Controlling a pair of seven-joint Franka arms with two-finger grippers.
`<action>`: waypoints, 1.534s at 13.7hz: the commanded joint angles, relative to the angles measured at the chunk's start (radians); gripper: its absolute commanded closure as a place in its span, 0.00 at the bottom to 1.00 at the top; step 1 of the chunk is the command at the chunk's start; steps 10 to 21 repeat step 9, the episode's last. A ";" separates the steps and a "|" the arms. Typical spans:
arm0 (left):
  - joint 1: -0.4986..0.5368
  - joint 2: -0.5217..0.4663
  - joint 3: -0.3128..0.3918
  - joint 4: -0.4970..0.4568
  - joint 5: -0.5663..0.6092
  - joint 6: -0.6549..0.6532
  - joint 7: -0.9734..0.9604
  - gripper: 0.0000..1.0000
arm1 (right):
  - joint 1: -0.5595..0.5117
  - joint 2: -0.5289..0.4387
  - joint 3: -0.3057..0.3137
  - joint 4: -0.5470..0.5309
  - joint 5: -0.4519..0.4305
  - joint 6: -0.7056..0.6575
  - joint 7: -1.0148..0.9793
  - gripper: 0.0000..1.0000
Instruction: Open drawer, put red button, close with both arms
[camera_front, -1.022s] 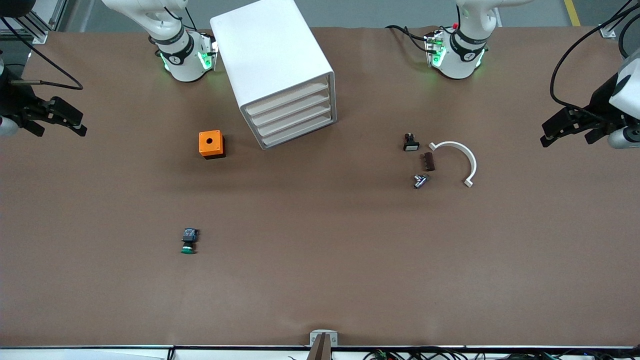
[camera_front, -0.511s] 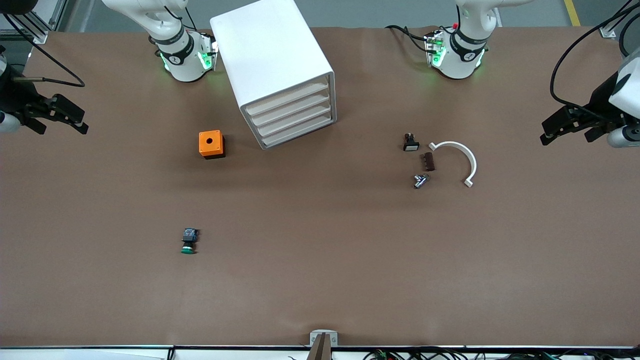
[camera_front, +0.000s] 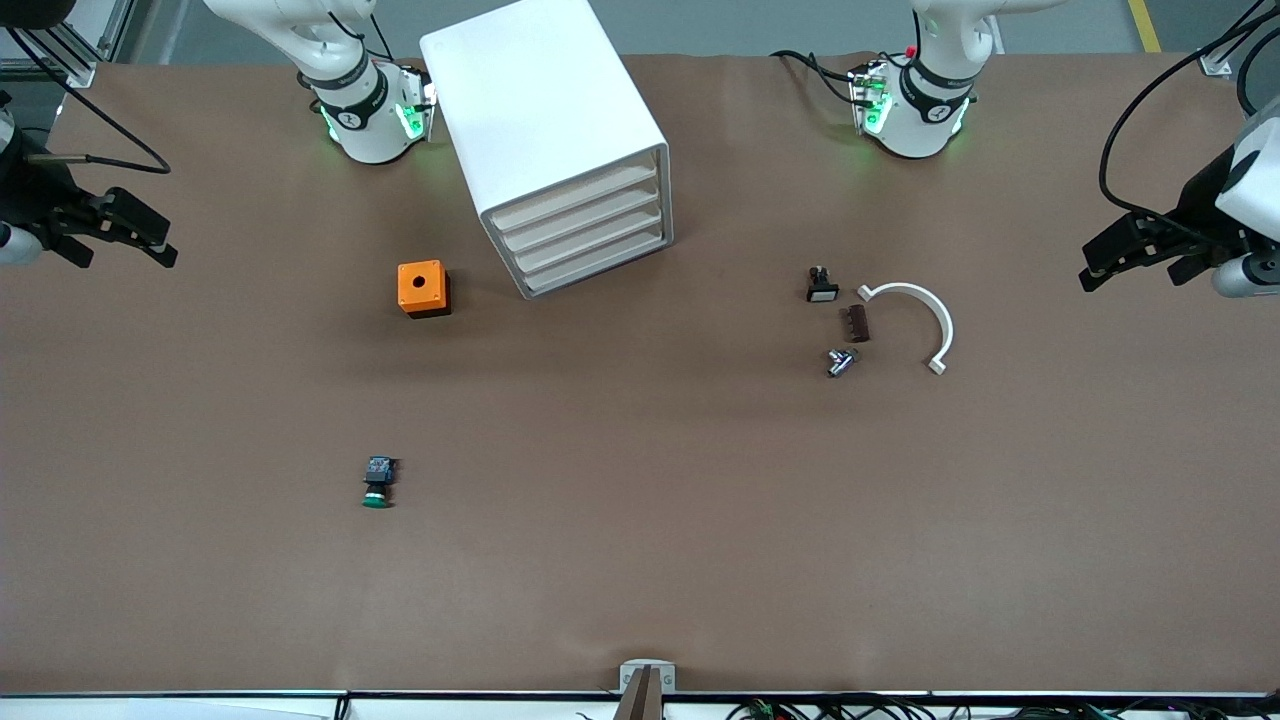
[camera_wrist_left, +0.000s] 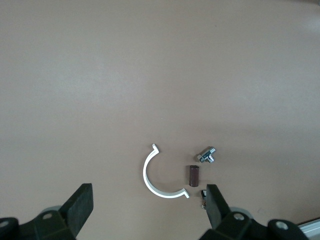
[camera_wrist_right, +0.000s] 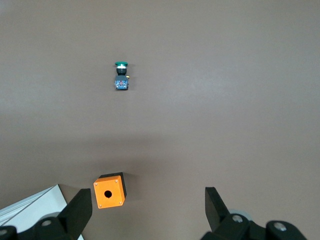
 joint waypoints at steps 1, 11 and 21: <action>0.006 -0.004 -0.005 0.001 0.002 -0.008 0.016 0.01 | -0.001 -0.024 0.002 -0.011 0.003 -0.014 0.002 0.00; 0.005 -0.004 -0.008 0.001 0.002 -0.008 0.022 0.01 | 0.000 -0.026 0.002 -0.013 0.011 -0.018 0.004 0.00; 0.005 -0.004 -0.008 0.001 0.002 -0.008 0.022 0.01 | 0.000 -0.026 0.002 -0.013 0.011 -0.018 0.004 0.00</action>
